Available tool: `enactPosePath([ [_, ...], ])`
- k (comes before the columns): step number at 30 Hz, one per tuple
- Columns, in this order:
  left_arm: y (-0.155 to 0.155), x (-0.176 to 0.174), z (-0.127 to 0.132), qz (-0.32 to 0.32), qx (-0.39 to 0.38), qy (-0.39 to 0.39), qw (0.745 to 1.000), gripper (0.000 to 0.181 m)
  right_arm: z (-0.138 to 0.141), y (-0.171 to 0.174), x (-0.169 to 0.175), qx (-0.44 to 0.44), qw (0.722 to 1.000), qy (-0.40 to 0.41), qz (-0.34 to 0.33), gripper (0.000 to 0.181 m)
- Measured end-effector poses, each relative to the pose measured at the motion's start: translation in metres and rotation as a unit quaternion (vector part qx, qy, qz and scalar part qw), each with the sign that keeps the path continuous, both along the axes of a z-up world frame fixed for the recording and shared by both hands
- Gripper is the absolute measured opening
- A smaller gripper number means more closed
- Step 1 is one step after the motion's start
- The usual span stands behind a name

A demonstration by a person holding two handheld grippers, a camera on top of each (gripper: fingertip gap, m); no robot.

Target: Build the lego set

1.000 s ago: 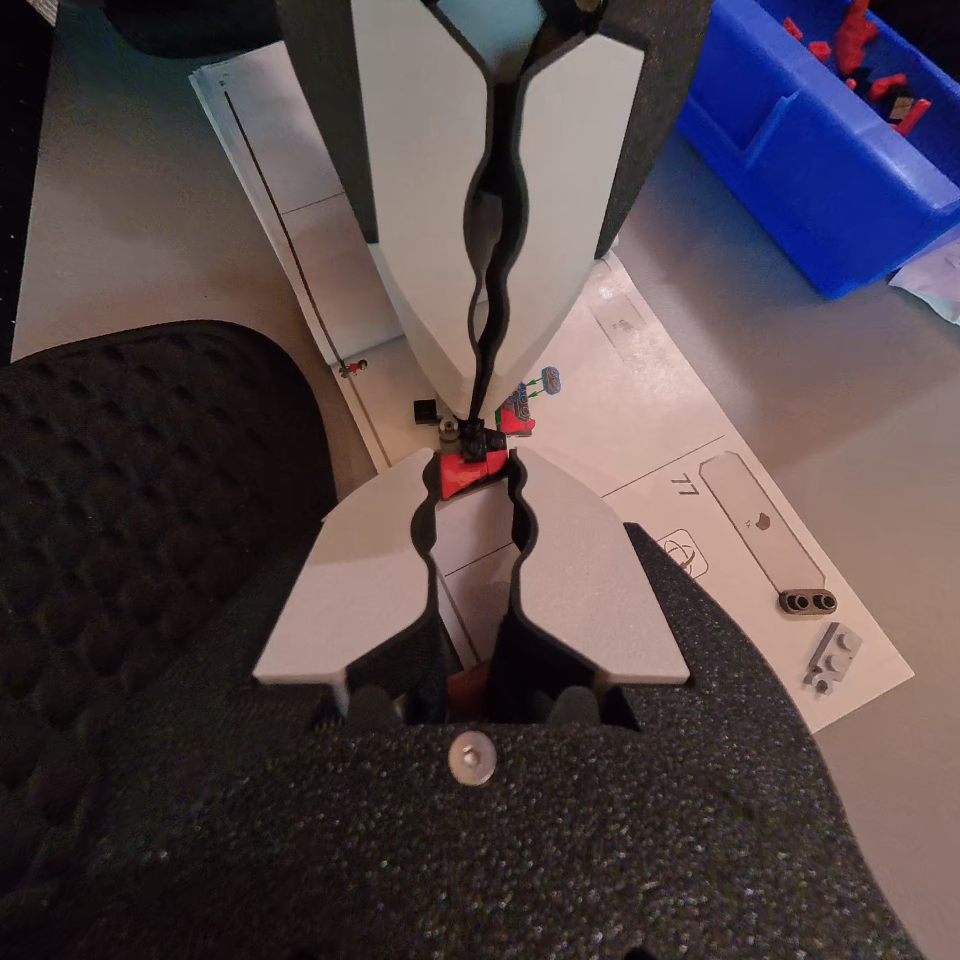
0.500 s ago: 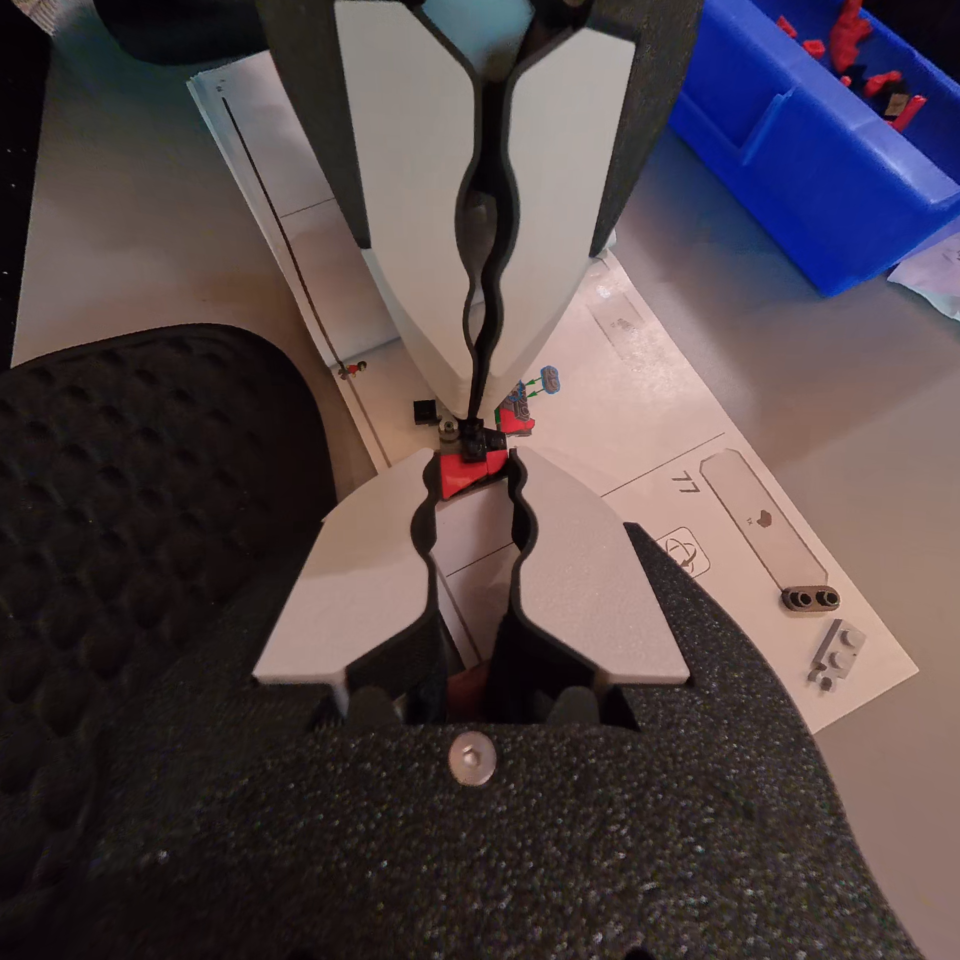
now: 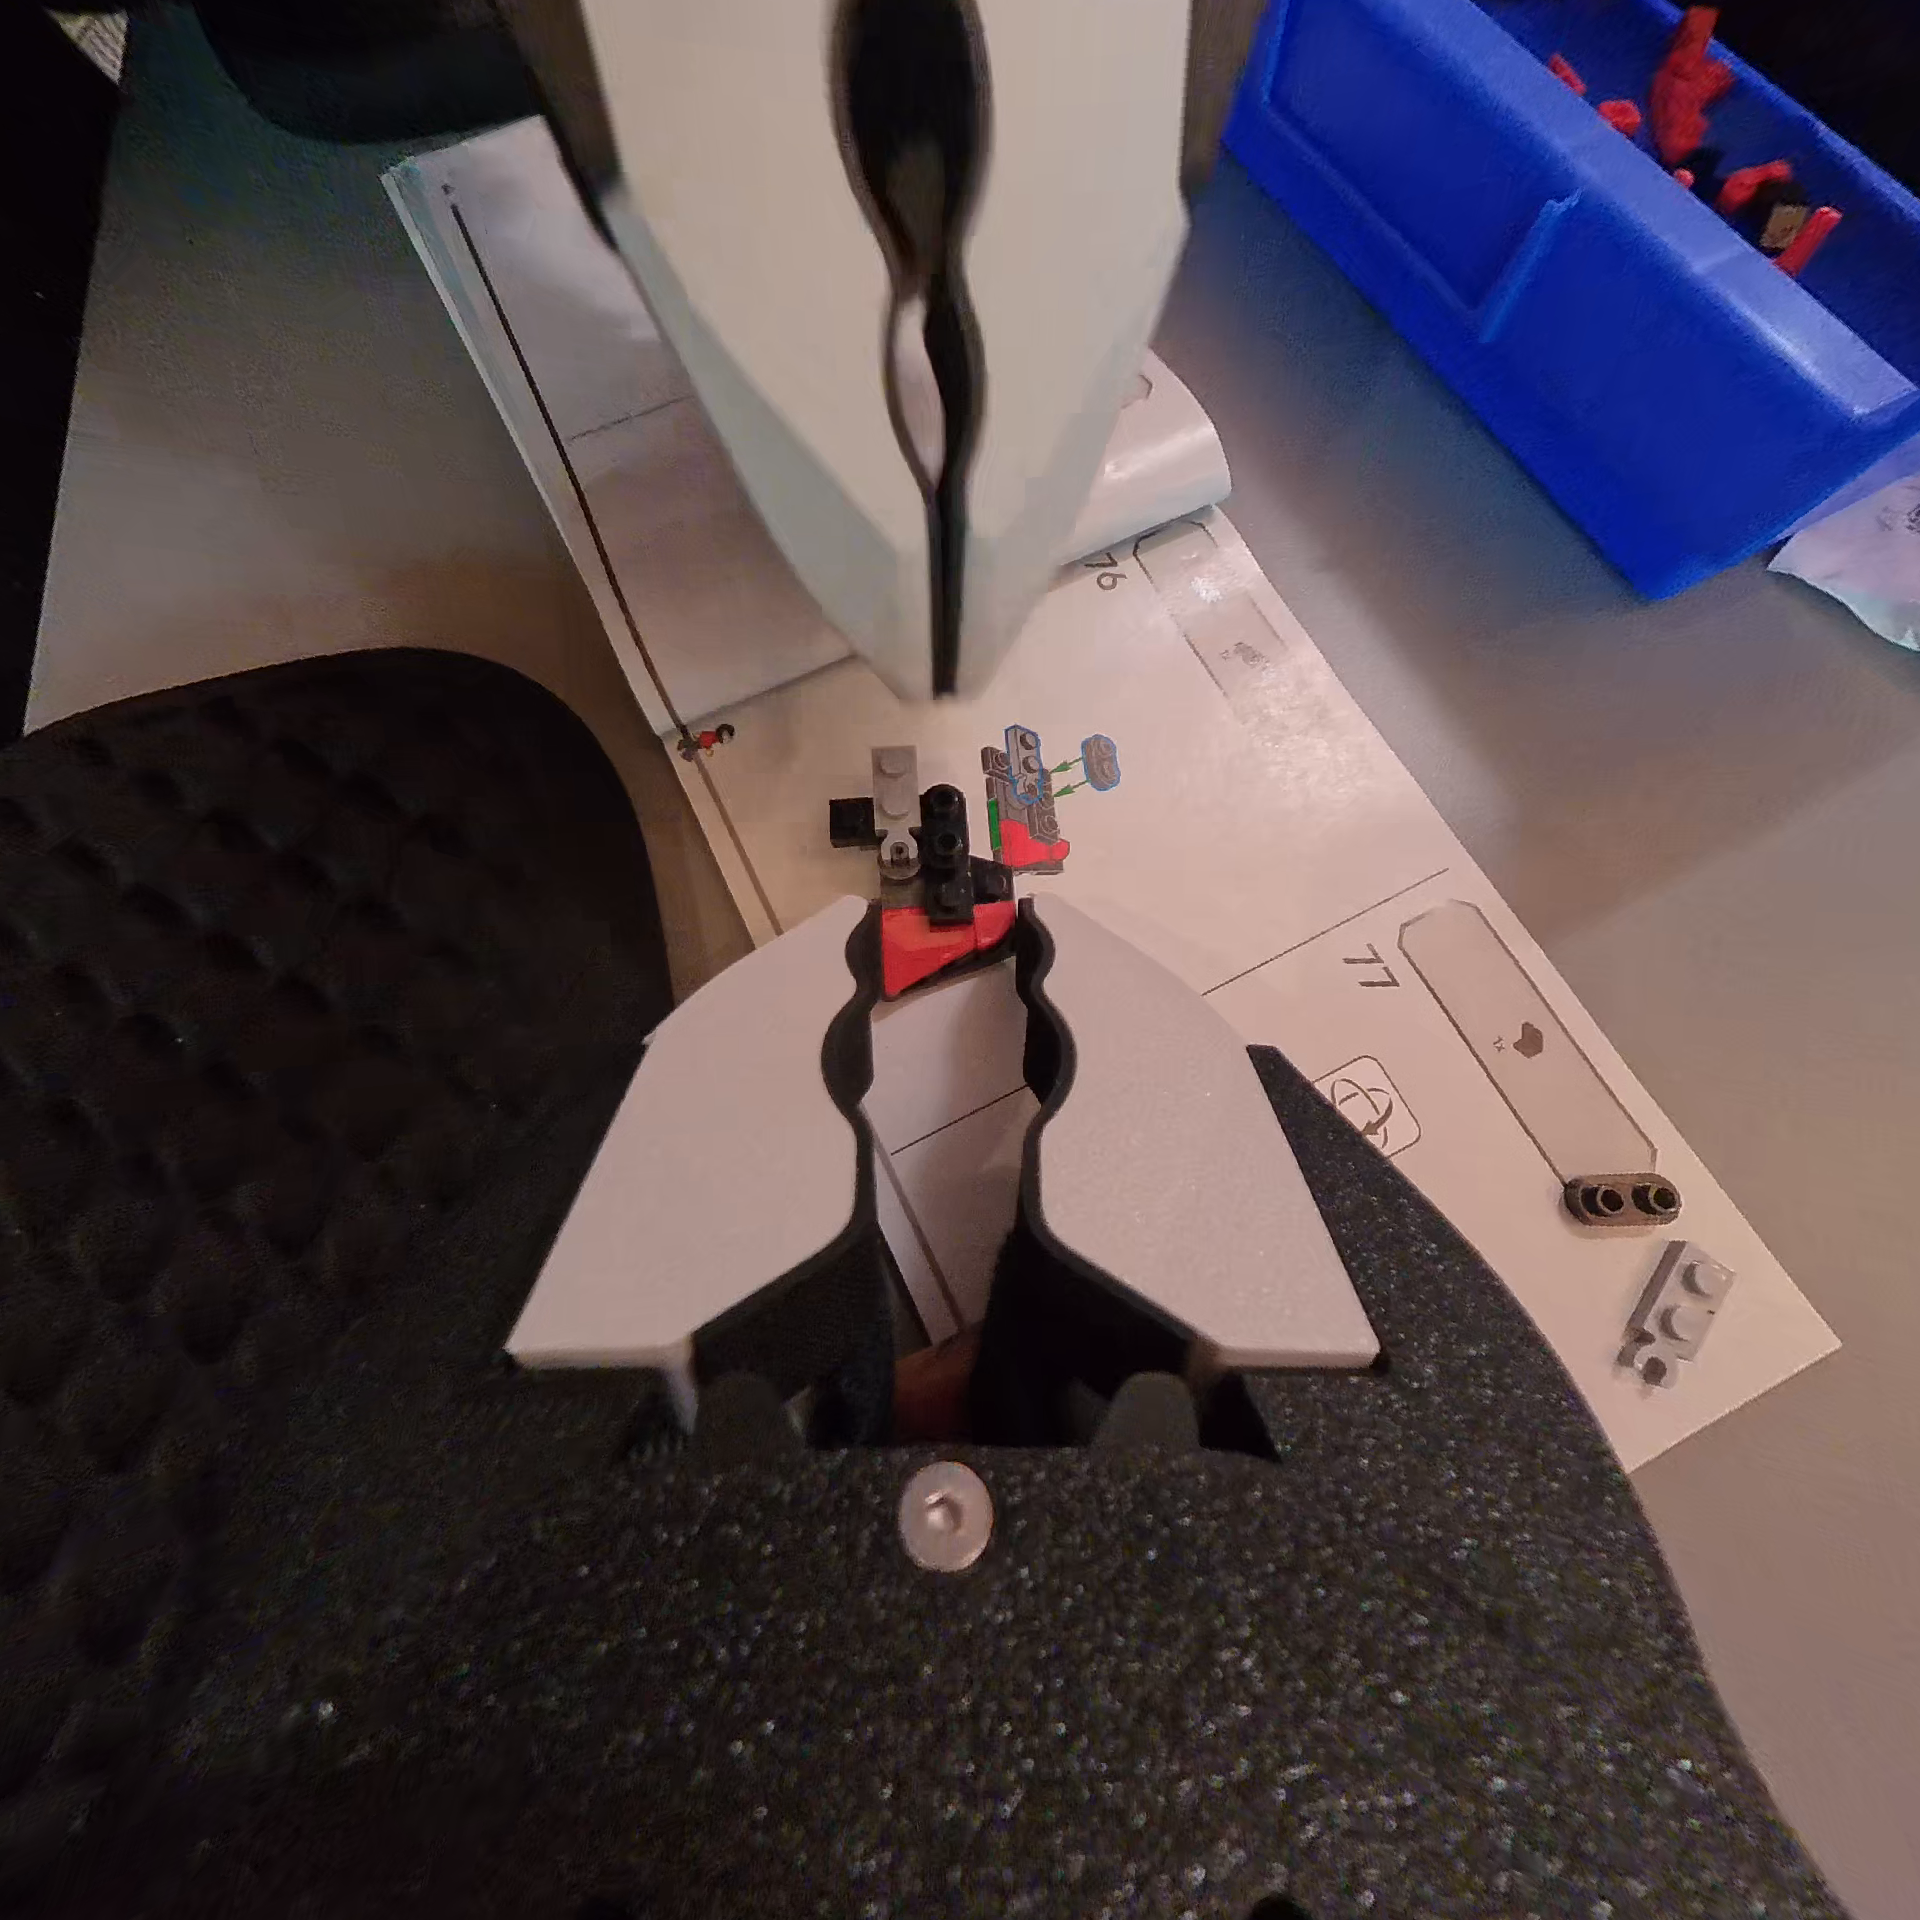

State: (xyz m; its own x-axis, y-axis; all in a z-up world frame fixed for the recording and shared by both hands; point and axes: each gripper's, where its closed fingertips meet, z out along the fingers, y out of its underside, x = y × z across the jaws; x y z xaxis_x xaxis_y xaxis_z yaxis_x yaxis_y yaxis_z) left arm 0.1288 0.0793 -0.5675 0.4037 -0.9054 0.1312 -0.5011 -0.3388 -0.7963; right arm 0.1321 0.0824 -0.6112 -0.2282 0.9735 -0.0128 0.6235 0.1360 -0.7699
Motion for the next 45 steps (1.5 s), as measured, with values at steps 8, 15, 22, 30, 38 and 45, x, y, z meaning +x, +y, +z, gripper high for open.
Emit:
enactPosePath([
  [8,0.005,0.005,-0.027,-0.023,-0.036,-0.01,0.999,0.0,0.0,0.0,0.0,-0.005,1.0,0.0,0.002,0.025],
  [15,0.004,0.006,-0.03,-0.037,-0.041,-0.013,0.998,0.0,0.0,0.0,0.0,-0.002,1.0,0.0,0.002,0.025],
  [22,0.003,0.007,-0.031,-0.038,-0.071,0.0,0.997,0.0,-0.001,0.0,0.0,-0.002,1.0,0.0,0.001,0.025],
  [30,0.003,0.007,-0.032,-0.039,-0.079,-0.009,0.996,0.0,-0.001,0.0,0.0,-0.004,1.0,-0.001,0.0,0.025],
  [38,0.012,-0.004,-0.012,-0.012,-0.003,0.029,1.0,0.0,-0.001,0.0,0.0,0.001,1.0,0.0,-0.001,0.024],
  [45,-0.006,-0.069,0.049,0.173,0.04,-0.023,0.984,0.028,0.0,0.0,0.0,0.001,1.0,0.001,0.0,0.024],
])
